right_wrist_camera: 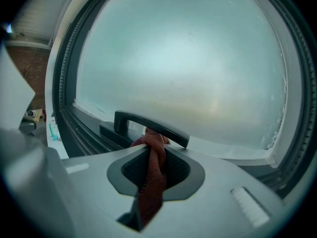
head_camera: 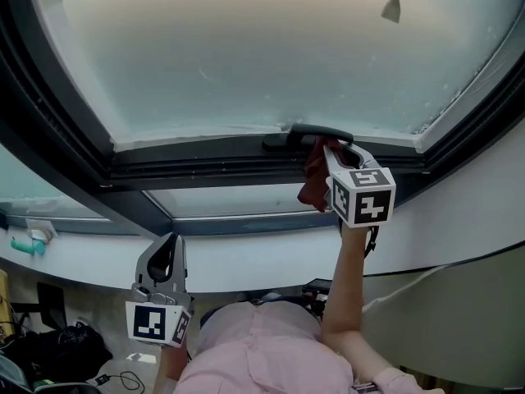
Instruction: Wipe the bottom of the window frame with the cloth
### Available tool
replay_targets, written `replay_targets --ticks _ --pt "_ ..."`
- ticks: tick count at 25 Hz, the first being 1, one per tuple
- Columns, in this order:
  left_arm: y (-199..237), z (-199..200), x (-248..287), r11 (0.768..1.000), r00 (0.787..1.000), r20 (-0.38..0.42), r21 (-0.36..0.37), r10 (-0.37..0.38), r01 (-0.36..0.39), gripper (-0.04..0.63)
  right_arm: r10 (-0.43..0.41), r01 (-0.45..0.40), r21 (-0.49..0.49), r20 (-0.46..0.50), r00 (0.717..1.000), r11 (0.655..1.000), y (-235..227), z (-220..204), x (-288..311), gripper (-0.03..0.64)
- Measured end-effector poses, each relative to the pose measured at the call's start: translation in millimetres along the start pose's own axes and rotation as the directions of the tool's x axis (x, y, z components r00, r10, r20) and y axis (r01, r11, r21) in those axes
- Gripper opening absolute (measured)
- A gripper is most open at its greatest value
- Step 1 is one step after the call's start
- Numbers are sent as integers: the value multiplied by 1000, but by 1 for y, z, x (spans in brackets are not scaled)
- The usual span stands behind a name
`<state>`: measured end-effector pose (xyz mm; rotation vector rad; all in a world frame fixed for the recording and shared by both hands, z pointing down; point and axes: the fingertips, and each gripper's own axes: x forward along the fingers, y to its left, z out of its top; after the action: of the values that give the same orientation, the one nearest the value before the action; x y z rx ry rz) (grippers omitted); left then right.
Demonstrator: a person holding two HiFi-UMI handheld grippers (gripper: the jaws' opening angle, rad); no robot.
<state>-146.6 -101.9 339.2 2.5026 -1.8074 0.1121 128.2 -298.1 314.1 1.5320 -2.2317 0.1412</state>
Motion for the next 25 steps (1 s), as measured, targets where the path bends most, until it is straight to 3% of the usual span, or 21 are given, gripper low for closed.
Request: replay_targets --ticks 4,10,16,25 --pt "-19 2 10 1000 1000 0 -6 -20 20 -2 -52 49 -71 -36 998 996 -28 -6 -3 58" --pt "-42 1 17 1000 1000 -12 -11 -27 27 -2 4 -7 -88 -27 1000 996 -31 -5 -1 58" --pt "-55 1 18 1000 1000 -18 1 -14 14 -2 59 -59 -66 3 998 996 -33 -6 -3 58" --pt "-75 5 28 999 999 -8 10 -35 35 -2 6 -6 -35 5 1000 999 -70 -17 -11 58"
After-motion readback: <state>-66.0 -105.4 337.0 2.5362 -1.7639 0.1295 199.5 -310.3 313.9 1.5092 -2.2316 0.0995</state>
